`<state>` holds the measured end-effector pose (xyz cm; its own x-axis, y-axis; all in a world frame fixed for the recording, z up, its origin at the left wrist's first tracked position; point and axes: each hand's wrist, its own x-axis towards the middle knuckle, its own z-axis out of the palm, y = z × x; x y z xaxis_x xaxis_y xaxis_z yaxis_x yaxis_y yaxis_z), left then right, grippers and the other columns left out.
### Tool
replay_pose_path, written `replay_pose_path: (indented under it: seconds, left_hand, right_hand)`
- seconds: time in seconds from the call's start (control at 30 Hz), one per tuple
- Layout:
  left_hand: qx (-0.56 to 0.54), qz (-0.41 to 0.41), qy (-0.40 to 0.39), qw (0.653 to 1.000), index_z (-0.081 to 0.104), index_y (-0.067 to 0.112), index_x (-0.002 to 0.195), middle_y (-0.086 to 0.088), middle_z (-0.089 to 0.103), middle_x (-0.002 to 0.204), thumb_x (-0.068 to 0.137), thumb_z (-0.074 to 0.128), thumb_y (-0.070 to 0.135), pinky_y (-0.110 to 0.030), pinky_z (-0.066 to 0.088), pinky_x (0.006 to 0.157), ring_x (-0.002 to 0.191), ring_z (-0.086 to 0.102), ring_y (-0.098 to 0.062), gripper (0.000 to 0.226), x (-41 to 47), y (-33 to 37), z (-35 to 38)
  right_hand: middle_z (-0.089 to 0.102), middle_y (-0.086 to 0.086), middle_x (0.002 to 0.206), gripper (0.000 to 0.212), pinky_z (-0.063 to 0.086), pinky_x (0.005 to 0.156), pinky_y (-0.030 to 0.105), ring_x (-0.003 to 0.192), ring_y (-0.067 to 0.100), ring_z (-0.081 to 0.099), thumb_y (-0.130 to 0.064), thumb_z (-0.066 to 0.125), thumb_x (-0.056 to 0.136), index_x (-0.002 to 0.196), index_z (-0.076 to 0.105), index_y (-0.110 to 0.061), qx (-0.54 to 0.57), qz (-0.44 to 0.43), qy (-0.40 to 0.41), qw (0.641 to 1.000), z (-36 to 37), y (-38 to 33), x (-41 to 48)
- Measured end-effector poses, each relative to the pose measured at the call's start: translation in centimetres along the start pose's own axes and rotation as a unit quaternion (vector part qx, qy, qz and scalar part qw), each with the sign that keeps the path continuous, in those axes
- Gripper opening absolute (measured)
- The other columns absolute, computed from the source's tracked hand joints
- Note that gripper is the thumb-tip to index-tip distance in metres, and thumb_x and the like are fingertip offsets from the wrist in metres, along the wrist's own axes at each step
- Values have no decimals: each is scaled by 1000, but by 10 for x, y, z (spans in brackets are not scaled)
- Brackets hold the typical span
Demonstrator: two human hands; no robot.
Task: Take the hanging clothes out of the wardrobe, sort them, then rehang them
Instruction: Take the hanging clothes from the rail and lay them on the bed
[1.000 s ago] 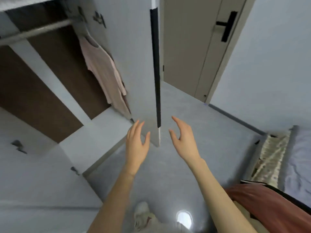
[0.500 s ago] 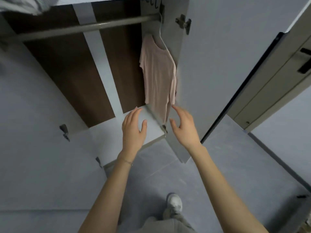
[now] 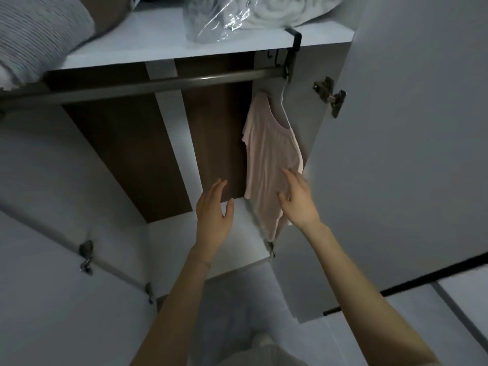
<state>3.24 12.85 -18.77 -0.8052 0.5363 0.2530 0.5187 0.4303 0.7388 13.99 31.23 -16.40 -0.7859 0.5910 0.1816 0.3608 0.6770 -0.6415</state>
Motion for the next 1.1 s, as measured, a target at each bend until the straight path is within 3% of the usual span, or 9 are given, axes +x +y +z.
replay_pose_path:
  seconds: [0.2, 0.3, 0.43, 0.53, 0.67, 0.8, 0.87, 0.97, 1.1]
  left_hand:
    - [0, 0, 21, 1000, 48, 7, 141, -7, 48, 146, 98, 57, 16, -28, 29, 113, 135, 43, -21, 45, 57, -5, 13]
    - [-10, 9, 21, 1000, 47, 10, 142, -5, 49, 146, 98, 56, 18, -34, 32, 114, 135, 43, -20, 45, 85, -12, 14]
    - [-16, 25, 7, 1000, 47, 12, 142, -3, 51, 143, 98, 55, 18, -36, 35, 112, 133, 44, -19, 45, 110, -31, 11]
    - [-9, 25, -13, 1000, 47, 12, 141, -5, 52, 141, 98, 56, 17, -39, 37, 112, 131, 46, -21, 44, 125, -45, 5]
    - [-8, 27, -33, 999, 44, 17, 144, -2, 50, 144, 99, 54, 20, -35, 36, 113, 134, 43, -17, 46, 150, -56, -4]
    - [-10, 44, -39, 998, 44, 16, 144, -3, 50, 143, 100, 52, 20, -41, 36, 113, 134, 44, -20, 44, 172, -58, -10]
    - [-17, 47, -48, 998, 44, 17, 143, -3, 52, 141, 100, 51, 20, -45, 37, 111, 132, 45, -21, 44, 180, -58, -11]
    - [-29, 56, -64, 996, 44, 18, 143, -3, 54, 139, 100, 51, 21, -44, 40, 108, 126, 50, -22, 43, 191, -61, -10]
    - [-41, 60, -91, 993, 43, 23, 144, 4, 51, 142, 100, 50, 23, -19, 35, 102, 130, 44, -9, 44, 208, -64, -5]
  right_hand:
    - [17, 19, 159, 66, 18, 120, 43, 146, 37, 14, -10, 59, 90, 150, 32, -11, -78, 18, -15, 997, 2, 30, 106]
    - [10, 17, 161, 71, 17, 120, 47, 147, 38, 8, -12, 58, 90, 153, 24, -14, -145, 40, -31, 988, 8, 45, 148]
    - [20, 17, 157, 76, 31, 112, 48, 140, 38, 25, -18, 57, 94, 154, 12, -10, -153, 119, -46, 980, 18, 50, 191]
    - [33, 21, 147, 65, 35, 107, 49, 133, 40, 36, -20, 53, 97, 150, 20, -3, -128, 164, -9, 978, 27, 44, 209]
    - [48, 28, 129, 35, 41, 96, 45, 119, 44, 48, -12, 45, 98, 129, 46, 4, -47, 186, 50, 980, 40, 37, 226]
    - [64, 24, 102, 21, 43, 76, 36, 94, 35, 59, -10, 47, 95, 100, 63, 4, 66, 245, 91, 963, 46, 32, 240]
    - [60, 17, 82, 18, 38, 69, 33, 80, 27, 53, -9, 49, 94, 86, 62, 1, 143, 266, 135, 944, 48, 29, 242]
    - [41, 2, 58, 33, 30, 61, 33, 65, 23, 40, -12, 50, 94, 62, 41, -15, 158, 258, 206, 931, 48, 25, 235]
    - [35, 0, 55, 36, 25, 52, 35, 56, 19, 34, -18, 51, 92, 60, 34, -15, 119, 226, 232, 939, 35, 17, 221]
